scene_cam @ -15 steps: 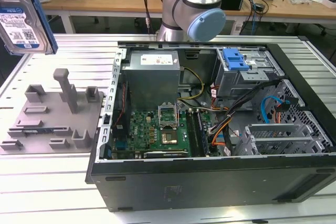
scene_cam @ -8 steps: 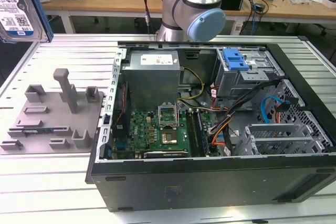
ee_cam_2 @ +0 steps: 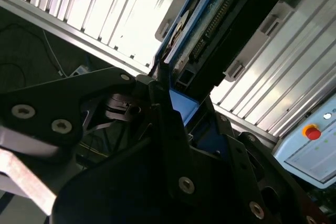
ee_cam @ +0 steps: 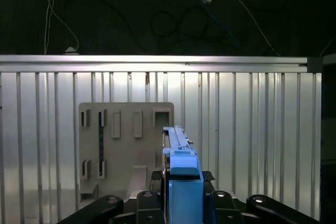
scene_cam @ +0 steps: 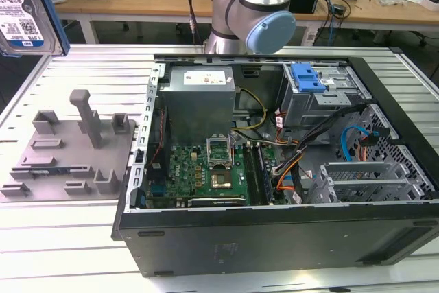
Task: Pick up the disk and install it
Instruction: 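Pick up the disk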
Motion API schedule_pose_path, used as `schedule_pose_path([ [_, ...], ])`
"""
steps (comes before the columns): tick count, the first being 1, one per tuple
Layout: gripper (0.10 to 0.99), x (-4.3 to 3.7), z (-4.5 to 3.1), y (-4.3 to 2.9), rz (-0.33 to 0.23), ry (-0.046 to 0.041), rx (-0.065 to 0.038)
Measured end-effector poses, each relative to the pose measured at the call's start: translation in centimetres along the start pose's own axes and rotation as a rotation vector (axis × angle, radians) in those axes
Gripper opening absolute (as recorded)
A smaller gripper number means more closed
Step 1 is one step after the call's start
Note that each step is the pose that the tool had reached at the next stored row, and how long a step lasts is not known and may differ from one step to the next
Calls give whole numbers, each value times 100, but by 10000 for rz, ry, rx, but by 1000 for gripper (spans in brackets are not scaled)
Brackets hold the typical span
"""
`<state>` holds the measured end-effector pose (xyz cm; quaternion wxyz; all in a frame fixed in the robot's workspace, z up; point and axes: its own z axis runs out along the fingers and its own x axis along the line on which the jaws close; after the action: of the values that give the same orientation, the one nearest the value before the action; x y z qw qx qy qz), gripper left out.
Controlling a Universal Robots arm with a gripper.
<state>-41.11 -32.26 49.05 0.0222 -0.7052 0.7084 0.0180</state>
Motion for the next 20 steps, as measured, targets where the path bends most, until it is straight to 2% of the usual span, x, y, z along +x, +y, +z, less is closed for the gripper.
schedule_pose_path([
  [4,365,123,-25,-81,4,21,-43],
  [6,365,205,-38,-154,4,41,-96],
  [8,365,250,-43,-212,9,49,-135],
  [9,365,295,-49,-273,8,57,-175],
  [13,365,389,-67,-420,13,88,-268],
  [16,365,444,-84,-520,17,110,-301],
  [17,365,482,-95,-600,16,120,-315],
  [20,365,526,-104,-712,13,133,-321],
])
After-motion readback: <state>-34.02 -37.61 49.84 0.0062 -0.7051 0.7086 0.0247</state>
